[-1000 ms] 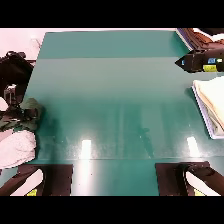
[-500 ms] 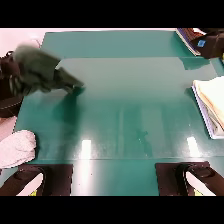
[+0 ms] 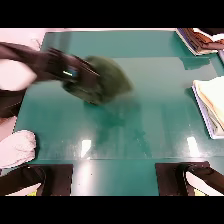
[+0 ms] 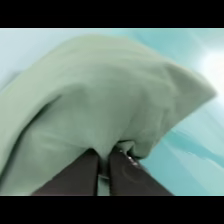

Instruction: Fold the shirts.

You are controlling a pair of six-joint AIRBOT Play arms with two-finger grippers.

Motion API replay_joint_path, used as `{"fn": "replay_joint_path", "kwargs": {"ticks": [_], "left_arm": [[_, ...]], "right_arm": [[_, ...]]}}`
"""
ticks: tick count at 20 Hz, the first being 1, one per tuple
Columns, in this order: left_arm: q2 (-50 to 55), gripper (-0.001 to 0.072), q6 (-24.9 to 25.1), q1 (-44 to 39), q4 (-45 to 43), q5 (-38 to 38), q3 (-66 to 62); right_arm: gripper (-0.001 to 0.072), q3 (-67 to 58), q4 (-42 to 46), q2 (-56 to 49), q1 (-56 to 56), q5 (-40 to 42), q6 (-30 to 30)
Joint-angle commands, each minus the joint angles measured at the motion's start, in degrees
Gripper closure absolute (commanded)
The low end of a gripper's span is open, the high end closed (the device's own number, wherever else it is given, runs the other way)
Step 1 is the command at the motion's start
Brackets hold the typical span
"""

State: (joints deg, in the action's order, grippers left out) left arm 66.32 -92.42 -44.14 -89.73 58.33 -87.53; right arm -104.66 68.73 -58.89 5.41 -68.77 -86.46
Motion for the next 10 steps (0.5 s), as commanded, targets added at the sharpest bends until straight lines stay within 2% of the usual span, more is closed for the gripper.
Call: {"fn": "replay_joint_path", "kwargs": {"ticks": [1,2,3,5,7,10], "left_arm": [[10.78,0.0516,5.84,-8.74,9.42,-9.11,-2.62],[13.29,0.0247,5.86,-8.76,11.78,-9.42,-5.14],[14.91,0.0202,5.86,-8.17,12.17,-8.59,-7.76],[15.61,0.0202,5.88,-4.20,12.11,-7.04,-11.54],[15.41,0.0203,5.31,3.39,12.15,-4.35,-13.33],[15.72,0.0210,-1.01,18.38,13.27,-0.37,-10.67]], "right_arm": [[0.0690,-5.05,0.00,-2.45,-0.02,-4.00,-0.02],[0.0691,-4.98,0.00,-2.40,-0.02,-4.17,-0.02],[0.0691,-4.98,0.02,-2.38,-0.02,-4.57,-0.02],[0.0691,-4.98,0.00,-2.38,-0.02,-4.98,-0.02],[0.0691,-4.98,0.00,-2.40,-0.02,-4.94,-0.02],[0.0691,-4.98,0.02,-2.43,-0.02,-5.27,-0.02]]}}
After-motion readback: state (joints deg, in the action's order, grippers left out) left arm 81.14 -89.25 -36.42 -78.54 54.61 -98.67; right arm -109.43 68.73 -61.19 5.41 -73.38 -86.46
